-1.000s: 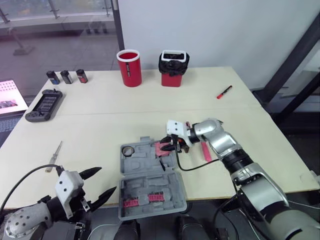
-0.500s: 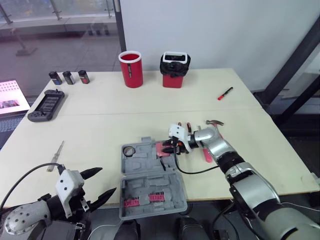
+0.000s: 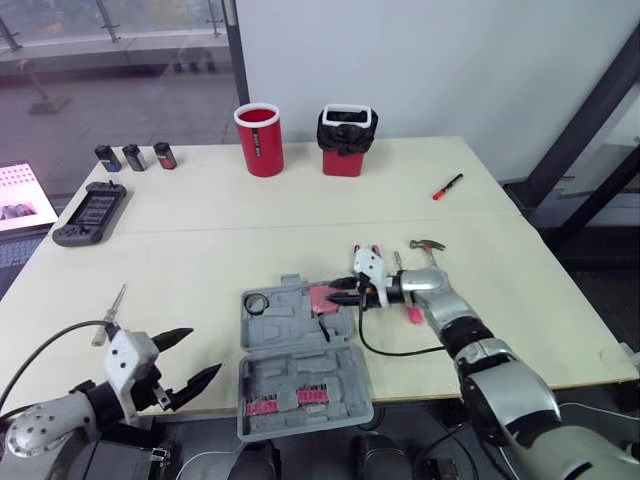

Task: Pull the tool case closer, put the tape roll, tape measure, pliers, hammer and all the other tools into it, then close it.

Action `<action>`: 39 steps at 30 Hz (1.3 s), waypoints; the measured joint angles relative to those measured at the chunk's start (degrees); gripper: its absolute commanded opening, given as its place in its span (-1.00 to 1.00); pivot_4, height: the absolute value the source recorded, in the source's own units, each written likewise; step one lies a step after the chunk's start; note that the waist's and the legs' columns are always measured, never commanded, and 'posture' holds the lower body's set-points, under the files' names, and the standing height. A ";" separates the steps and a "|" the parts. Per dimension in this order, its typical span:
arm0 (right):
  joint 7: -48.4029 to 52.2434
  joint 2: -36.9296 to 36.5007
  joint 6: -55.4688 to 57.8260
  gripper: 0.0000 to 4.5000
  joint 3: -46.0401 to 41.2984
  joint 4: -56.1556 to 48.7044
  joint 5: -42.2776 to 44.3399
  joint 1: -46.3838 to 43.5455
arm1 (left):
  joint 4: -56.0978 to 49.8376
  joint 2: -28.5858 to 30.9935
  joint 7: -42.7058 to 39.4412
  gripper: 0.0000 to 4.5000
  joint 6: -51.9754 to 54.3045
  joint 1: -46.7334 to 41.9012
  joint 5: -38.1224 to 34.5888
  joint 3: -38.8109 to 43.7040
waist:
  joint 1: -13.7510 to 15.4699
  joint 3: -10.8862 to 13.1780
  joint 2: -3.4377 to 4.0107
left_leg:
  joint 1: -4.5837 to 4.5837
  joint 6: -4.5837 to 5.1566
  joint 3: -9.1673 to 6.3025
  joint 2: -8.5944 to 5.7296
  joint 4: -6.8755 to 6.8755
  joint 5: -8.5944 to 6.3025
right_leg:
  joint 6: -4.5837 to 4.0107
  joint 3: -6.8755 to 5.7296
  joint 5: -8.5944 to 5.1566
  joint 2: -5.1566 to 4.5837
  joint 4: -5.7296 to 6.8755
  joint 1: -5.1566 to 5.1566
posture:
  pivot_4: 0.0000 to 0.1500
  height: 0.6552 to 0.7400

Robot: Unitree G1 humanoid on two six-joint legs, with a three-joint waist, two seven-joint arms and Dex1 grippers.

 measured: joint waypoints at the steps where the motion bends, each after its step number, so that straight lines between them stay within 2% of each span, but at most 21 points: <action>1: 1.70 -1.32 2.25 0.08 -1.02 -2.20 1.29 0.27 | 1.44 -0.14 -0.08 1.00 -0.63 -0.09 -0.11 0.29 | 0.08 -0.01 -0.02 | -0.01 0.00 0.00 0.00 0.00 0.00 | 0.01 0.00 -0.01 0.00 -0.01 0.00 | 1.00 1.00; 5: 4.56 -6.69 6.65 0.95 -6.57 -13.58 7.57 6.57 | 9.82 -0.93 0.27 1.00 -4.42 -0.17 0.45 2.76 | 0.35 -0.03 -0.05 | -0.03 0.00 -0.01 0.00 -0.03 0.00 | 0.05 0.00 -0.05 -0.01 -0.08 0.02 | 1.00 1.00; 6: 4.16 -8.61 6.37 0.98 -7.68 -16.46 8.12 9.85 | 12.26 -1.52 0.60 1.00 -6.15 -0.13 0.67 4.17 | 0.48 -0.03 -0.06 | -0.03 -0.01 -0.01 -0.01 -0.04 -0.01 | 0.05 -0.01 -0.05 -0.03 -0.12 0.03 | 1.00 1.00; 10: 0.76 -13.12 7.47 0.98 -12.93 -24.09 10.31 22.83 | 19.76 -3.46 1.10 1.00 -12.15 2.07 0.57 8.98 | 0.29 -0.03 -0.06 | -0.05 -0.02 0.04 -0.01 -0.01 -0.02 | 0.04 0.00 -0.05 -0.10 -0.14 0.00 | 1.00 1.00; 16: -4.13 -17.93 8.34 0.98 -21.24 -33.89 13.25 38.58 | 25.26 -6.00 0.81 1.00 -17.34 5.18 -2.04 14.74 | 0.23 -0.06 -0.10 | -0.06 -0.11 0.06 0.01 -0.01 -0.09 | 0.11 0.00 -0.12 -0.13 -0.20 -0.05 | 1.00 1.00; 21: -6.44 -18.37 8.68 0.98 -27.33 -37.08 16.03 50.15 | 30.01 -7.41 -0.94 1.00 -20.63 9.40 -3.05 17.55 | 0.05 -0.07 -0.13 | -0.08 -0.41 0.20 0.01 0.23 -0.30 | 0.29 0.01 -0.23 -0.29 -0.34 -0.08 | 1.00 1.00; 23: -6.81 -18.45 7.62 0.98 -28.55 -37.11 16.41 51.43 | 30.52 -7.83 -1.60 1.00 -21.25 9.55 -3.19 17.55 | -0.16 -0.16 0.01 | -0.12 -0.42 0.21 0.16 0.25 -0.32 | 0.28 -0.12 -0.22 -0.23 -0.95 -0.20 | 1.00 1.00; 27: -6.82 -18.70 4.29 0.98 -29.08 -36.12 16.39 51.70 | 30.75 -8.30 -2.53 1.00 -21.75 9.66 -3.75 17.56 | -1.30 -0.31 0.16 | -0.27 -0.43 0.45 0.44 0.17 -0.43 | 0.24 -0.30 -0.19 -0.23 -2.14 0.21 | 1.00 1.00; 30: -6.77 -18.69 4.58 0.98 -28.20 -36.13 16.48 50.33 | 30.58 -7.86 -2.59 1.00 -21.64 7.98 -4.25 17.56 | -1.30 -0.36 0.06 | -0.33 -0.53 0.98 0.33 0.20 -0.53 | -0.03 -0.25 -0.01 -0.67 -2.10 0.27 | 1.00 1.00; 32: -6.76 -18.69 4.82 0.98 -27.81 -36.12 16.54 48.83 | 30.10 -7.07 -2.72 1.00 -21.61 7.50 -4.32 17.55 | -1.31 -0.39 -0.01 | -0.28 -0.34 1.17 0.33 0.23 -0.54 | -0.36 -0.23 0.22 -0.71 -2.00 0.19 | 1.00 1.00; 35: -6.60 -18.71 5.70 0.98 -26.47 -36.48 16.61 46.51 | 28.80 -6.56 -2.60 1.00 -20.45 6.69 -4.42 17.50 | -0.98 -0.40 -0.06 | -0.13 -0.23 1.15 0.34 0.22 -0.58 | -0.36 -0.23 0.26 -0.65 -1.61 0.12 | 1.00 1.00; 39: -5.22 -19.28 14.01 0.98 -22.59 -41.14 18.40 42.23 | 22.24 -5.02 -1.85 1.00 -16.01 5.10 -4.38 14.96 | -0.17 -0.32 -0.11 | -0.06 -0.23 1.07 0.53 0.29 -0.57 | -0.28 -0.20 0.22 -0.43 -0.87 -0.19 | 1.00 1.00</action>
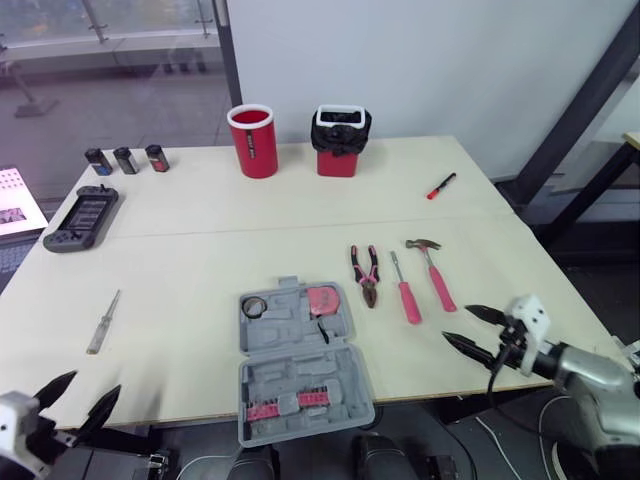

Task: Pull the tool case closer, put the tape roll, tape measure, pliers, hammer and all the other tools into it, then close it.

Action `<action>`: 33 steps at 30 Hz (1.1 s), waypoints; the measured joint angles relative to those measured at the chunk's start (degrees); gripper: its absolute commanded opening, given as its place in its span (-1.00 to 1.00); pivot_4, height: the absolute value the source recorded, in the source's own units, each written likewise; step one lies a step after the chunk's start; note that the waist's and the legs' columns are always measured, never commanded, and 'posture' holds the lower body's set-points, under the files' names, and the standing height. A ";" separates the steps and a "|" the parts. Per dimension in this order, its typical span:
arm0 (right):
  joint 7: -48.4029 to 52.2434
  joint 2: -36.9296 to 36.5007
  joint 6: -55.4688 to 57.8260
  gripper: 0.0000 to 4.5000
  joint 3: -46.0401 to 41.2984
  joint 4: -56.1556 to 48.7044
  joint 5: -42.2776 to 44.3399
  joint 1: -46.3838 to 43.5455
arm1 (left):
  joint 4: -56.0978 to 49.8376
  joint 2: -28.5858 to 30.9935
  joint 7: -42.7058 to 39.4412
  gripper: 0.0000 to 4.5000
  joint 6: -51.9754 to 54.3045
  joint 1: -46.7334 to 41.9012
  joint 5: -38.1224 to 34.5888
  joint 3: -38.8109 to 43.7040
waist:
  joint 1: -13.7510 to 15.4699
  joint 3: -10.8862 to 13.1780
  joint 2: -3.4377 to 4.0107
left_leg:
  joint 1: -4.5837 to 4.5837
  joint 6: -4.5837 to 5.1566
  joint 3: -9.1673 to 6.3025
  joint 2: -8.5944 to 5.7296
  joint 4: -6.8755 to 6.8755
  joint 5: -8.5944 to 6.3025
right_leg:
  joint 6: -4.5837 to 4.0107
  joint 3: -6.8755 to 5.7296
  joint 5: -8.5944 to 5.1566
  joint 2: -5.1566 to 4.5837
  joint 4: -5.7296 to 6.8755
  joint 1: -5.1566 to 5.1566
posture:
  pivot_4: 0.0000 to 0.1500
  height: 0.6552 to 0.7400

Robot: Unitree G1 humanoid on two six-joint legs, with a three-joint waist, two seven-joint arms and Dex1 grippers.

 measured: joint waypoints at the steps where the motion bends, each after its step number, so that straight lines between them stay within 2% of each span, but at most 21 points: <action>1: 0.42 -0.42 1.81 0.98 1.21 -1.87 0.52 -1.69 | -2.41 0.85 0.10 1.00 1.19 -0.66 0.03 -1.15 | 0.23 -0.01 0.03 | 0.02 0.01 -0.01 0.14 0.00 0.01 | 0.08 -0.01 -0.05 0.13 0.03 -0.02 | 1.00 1.00; 7: 0.76 -2.19 9.81 0.98 6.25 -9.44 1.34 -7.38 | -10.96 5.15 -0.85 1.00 7.42 -2.52 0.27 -5.42 | 0.50 -0.06 0.03 | -0.02 -0.03 -0.10 0.29 -0.07 -0.08 | -0.09 -0.02 0.06 0.35 0.03 -0.06 | 1.00 1.00; 12: -3.48 -1.56 16.43 0.98 11.00 -13.16 0.18 -12.99 | -20.18 10.07 -1.27 1.00 14.13 -7.04 0.45 -11.05 | 0.78 -0.02 0.04 | -0.09 -0.03 -0.10 0.28 -0.05 -0.08 | -0.09 -0.01 0.06 0.38 0.11 -0.15 | 1.00 1.00; 20: -11.20 1.19 24.17 0.98 12.95 -19.94 -0.35 -10.79 | -26.32 14.90 -1.51 1.00 23.38 -15.01 -1.54 -14.95 | 0.84 0.01 0.07 | -0.08 -0.02 -0.09 0.28 0.00 -0.08 | -0.06 0.03 0.06 0.41 0.21 -0.18 | 1.00 1.00; 25: -18.95 5.14 29.64 0.98 13.08 -26.25 -0.39 -8.04 | -26.51 17.06 -3.15 1.00 27.02 -20.95 -2.36 -17.19 | 0.67 0.02 0.03 | -0.07 -0.01 -0.11 0.29 0.00 -0.08 | -0.05 0.03 0.05 0.44 0.38 -0.26 | 1.00 1.00; 33: -28.28 8.60 34.48 0.98 15.86 -29.78 -3.19 -7.98 | -26.11 17.12 -5.11 1.00 28.24 -24.42 -2.33 -19.19 | 0.42 0.03 0.02 | -0.07 0.00 -0.12 0.29 0.01 -0.07 | 0.00 0.06 0.01 0.45 0.71 -0.44 | 1.00 1.00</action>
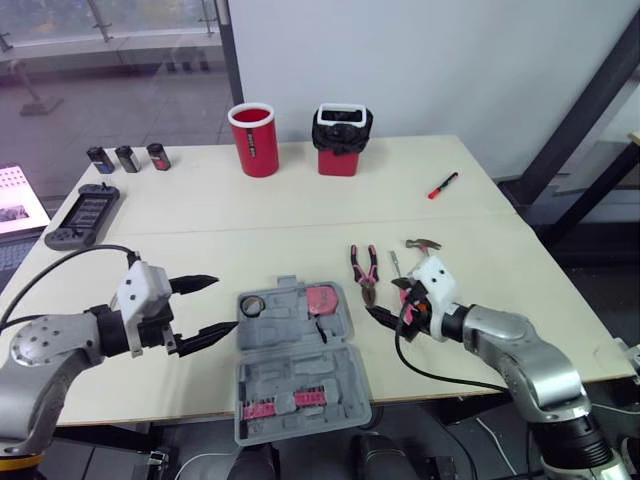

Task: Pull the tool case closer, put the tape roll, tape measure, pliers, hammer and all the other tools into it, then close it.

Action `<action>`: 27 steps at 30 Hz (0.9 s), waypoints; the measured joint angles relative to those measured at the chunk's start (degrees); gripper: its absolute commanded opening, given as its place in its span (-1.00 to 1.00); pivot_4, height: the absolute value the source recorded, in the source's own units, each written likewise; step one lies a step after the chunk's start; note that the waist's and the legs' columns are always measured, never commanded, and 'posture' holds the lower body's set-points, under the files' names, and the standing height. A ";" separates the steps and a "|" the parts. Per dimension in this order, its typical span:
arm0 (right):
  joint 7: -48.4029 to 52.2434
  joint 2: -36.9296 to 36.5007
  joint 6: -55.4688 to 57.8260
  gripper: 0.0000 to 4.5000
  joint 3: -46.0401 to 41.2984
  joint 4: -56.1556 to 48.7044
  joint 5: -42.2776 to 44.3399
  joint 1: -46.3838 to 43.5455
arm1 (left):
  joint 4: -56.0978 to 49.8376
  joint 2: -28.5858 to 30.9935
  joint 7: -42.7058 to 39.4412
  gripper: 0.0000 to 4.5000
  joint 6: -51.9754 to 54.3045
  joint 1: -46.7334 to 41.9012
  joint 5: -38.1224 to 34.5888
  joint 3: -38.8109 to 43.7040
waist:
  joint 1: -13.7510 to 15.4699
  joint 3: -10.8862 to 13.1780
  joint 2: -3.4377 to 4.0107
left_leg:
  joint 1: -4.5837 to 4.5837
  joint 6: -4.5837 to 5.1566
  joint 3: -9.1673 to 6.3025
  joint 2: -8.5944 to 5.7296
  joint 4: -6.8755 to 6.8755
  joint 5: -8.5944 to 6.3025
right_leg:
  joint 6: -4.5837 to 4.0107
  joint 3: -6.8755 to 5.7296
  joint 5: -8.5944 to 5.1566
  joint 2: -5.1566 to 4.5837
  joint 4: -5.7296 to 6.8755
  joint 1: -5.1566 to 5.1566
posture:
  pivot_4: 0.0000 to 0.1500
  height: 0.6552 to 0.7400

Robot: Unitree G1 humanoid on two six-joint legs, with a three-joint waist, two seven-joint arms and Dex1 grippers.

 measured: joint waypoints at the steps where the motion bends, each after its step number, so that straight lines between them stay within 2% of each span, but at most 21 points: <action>1: -0.74 0.50 0.19 0.98 0.23 0.13 -0.34 -0.02 | 0.00 0.00 -0.09 1.00 0.23 -0.08 0.00 -0.21 | 0.00 0.00 0.00 | 0.00 0.00 0.00 0.00 0.00 0.00 | 0.00 0.00 0.00 0.00 0.00 0.00 | 1.00 1.00; 7: -9.86 9.77 -1.55 0.98 2.70 7.92 -5.12 -3.62 | -2.46 1.41 0.14 1.00 2.38 -0.95 -0.08 -0.57 | -0.12 0.01 0.00 | -0.03 0.00 0.01 0.01 -0.01 0.00 | 0.01 0.05 -0.01 0.02 0.03 -0.06 | 1.00 1.00; 24: -14.99 19.03 -12.90 0.98 2.51 30.25 -9.46 -9.49 | -4.58 1.83 0.49 1.00 1.51 1.87 1.19 2.03 | -0.23 0.01 -0.01 | -0.04 0.01 -0.01 0.01 -0.03 0.01 | 0.04 0.05 -0.02 0.06 0.07 -0.10 | 1.00 1.00; 25: -15.11 19.40 -13.87 0.74 2.11 31.27 -9.46 -9.74 | -4.58 1.82 0.53 1.00 1.38 1.85 1.29 2.03 | -0.25 0.01 -0.02 | -0.03 0.01 -0.01 0.01 -0.02 0.01 | 0.04 0.06 -0.01 0.06 0.08 -0.09 | 1.00 1.00; 27: -15.59 19.46 -15.10 0.39 1.63 32.78 -9.56 -10.22 | -4.57 1.81 0.59 1.00 0.99 1.83 1.32 2.03 | -0.25 0.00 -0.02 | -0.02 0.01 -0.01 0.01 -0.01 0.01 | 0.03 0.06 -0.01 0.06 0.10 -0.09 | 1.00 1.00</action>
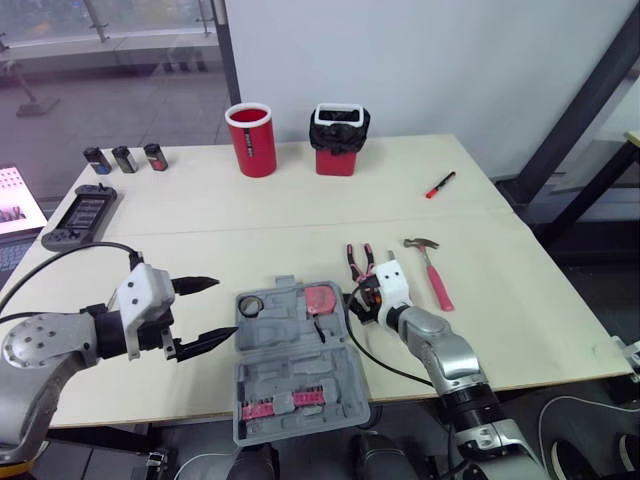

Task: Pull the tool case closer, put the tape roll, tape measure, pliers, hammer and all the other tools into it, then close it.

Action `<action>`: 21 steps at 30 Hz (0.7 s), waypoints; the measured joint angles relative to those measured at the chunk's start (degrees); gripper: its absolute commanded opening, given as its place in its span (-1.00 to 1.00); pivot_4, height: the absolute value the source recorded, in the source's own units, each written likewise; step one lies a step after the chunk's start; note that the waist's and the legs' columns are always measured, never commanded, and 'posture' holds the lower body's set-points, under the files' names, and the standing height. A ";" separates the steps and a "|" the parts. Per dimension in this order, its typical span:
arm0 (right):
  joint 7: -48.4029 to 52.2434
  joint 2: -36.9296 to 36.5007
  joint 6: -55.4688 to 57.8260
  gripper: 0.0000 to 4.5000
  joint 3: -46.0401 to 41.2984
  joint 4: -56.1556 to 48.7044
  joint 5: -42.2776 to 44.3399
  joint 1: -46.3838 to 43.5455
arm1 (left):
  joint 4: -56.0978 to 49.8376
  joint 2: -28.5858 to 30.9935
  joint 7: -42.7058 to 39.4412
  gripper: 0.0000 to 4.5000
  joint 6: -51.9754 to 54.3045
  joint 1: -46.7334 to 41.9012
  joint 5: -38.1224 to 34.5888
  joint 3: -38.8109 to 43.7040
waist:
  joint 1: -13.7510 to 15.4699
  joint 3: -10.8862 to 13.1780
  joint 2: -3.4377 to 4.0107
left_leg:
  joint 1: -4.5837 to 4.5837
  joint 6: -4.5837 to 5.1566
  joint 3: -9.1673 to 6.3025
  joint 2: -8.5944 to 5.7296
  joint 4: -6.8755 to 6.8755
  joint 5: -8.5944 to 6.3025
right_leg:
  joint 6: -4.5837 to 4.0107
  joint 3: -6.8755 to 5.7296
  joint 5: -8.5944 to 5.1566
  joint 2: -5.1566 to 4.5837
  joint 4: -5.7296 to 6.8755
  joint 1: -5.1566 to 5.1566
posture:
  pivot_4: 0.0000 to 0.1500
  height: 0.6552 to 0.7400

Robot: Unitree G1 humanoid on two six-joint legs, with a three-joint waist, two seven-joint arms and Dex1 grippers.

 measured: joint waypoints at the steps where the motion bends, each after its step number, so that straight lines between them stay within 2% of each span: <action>1: -0.38 0.15 -0.88 0.19 -0.59 1.31 -0.03 -0.50 | -0.01 -0.01 0.12 1.00 -0.06 0.01 0.00 0.00 | -0.03 0.00 0.00 | 0.01 0.00 0.00 0.00 0.00 0.00 | 0.00 0.00 0.00 0.00 0.00 0.00 | 1.00 1.00; 4: -1.50 1.03 -3.48 -0.47 -2.29 4.69 0.05 -2.00 | -0.49 -0.14 0.68 1.00 -0.09 0.88 -0.01 0.04 | -0.26 -0.01 -0.01 | 0.03 0.00 0.00 0.01 -0.02 0.00 | 0.00 0.02 0.00 0.02 0.01 0.01 | 1.00 1.00; 5: -1.60 1.21 -4.12 -0.58 -2.40 5.48 0.07 -2.28 | -0.95 -0.27 1.01 1.00 -0.09 1.11 -0.02 0.04 | -0.21 -0.01 -0.02 | 0.03 0.00 -0.01 0.01 -0.02 0.00 | 0.00 0.01 0.00 0.02 0.01 0.01 | 1.00 1.00; 15: -0.78 2.31 -6.66 -0.58 -4.54 6.71 1.38 -2.57 | -1.57 -1.37 2.22 1.00 -0.36 3.68 -0.07 0.40 | 0.05 0.01 0.02 | 0.02 0.00 -0.01 0.01 -0.03 0.00 | 0.00 0.02 0.00 0.02 0.01 0.01 | 1.00 1.00; 18: 3.30 0.92 -6.26 -0.58 -4.38 5.59 2.79 -4.16 | 0.02 -1.78 2.02 1.00 -1.81 4.88 0.27 1.05 | -0.13 0.07 0.11 | 0.01 0.00 0.01 0.01 -0.03 0.00 | 0.00 0.04 0.00 0.02 0.01 -0.04 | 1.00 1.00; 21: 11.84 -5.01 -5.09 -0.58 -1.50 2.64 2.91 -9.03 | 2.86 -2.44 1.27 1.00 -4.00 6.51 1.30 1.99 | -0.23 0.16 0.21 | 0.00 0.01 0.03 0.01 -0.05 0.00 | 0.00 0.05 0.00 0.03 0.03 -0.09 | 1.00 1.00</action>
